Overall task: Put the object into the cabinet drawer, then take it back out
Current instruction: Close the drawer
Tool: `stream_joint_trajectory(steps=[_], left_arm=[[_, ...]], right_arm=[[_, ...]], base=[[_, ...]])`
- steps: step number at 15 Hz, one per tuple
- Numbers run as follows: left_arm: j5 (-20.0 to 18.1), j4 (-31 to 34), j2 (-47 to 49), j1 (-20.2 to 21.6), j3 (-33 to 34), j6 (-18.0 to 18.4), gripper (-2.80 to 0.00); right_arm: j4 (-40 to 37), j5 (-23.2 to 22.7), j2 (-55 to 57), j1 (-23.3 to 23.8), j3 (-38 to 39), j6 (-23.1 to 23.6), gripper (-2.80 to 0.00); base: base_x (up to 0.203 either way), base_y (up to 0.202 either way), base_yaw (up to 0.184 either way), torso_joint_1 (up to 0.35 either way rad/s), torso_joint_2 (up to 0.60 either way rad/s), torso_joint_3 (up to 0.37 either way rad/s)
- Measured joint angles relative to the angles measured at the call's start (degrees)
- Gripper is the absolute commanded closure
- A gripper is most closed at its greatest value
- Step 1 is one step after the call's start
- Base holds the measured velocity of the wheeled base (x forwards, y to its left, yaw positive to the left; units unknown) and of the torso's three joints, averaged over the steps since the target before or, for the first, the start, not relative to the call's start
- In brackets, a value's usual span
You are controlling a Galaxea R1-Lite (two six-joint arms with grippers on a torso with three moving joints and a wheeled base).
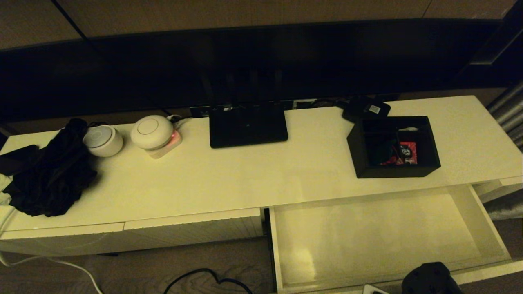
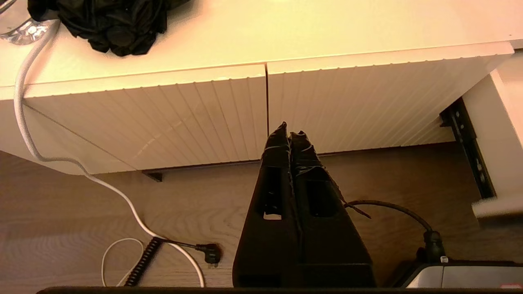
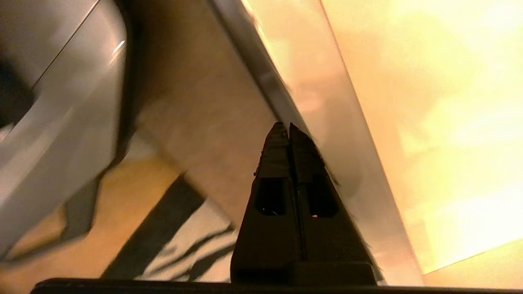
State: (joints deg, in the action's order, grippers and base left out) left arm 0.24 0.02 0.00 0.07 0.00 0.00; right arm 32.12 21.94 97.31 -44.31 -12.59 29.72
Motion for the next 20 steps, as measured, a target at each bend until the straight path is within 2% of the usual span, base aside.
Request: stream_joint_trajectory(steps=[7, 10, 20], left_arm=[[-0.01, -0.02, 0.00, -0.02, 0.00, 0.02, 0.00], [-0.02, -0.02, 0.00, -0.02, 0.00, 0.00, 0.00], [-0.03, 0.00, 0.00, 0.00, 0.00, 0.00, 0.00]], right_arm=[[3.54, 1.71, 0.95, 1.78, -3.97, 5.38, 0.00], [3.45, 1.71, 0.63, 2.80, -5.51, 5.90, 0.00], [5.42, 1.26, 1.39, 8.69, -10.30, 13.67, 0.00]], base=[[0.000, 0.000, 0.000, 0.000, 0.00, 0.000], [0.000, 0.000, 0.000, 0.000, 0.00, 0.000], [0.000, 0.000, 0.000, 0.000, 0.00, 0.000]])
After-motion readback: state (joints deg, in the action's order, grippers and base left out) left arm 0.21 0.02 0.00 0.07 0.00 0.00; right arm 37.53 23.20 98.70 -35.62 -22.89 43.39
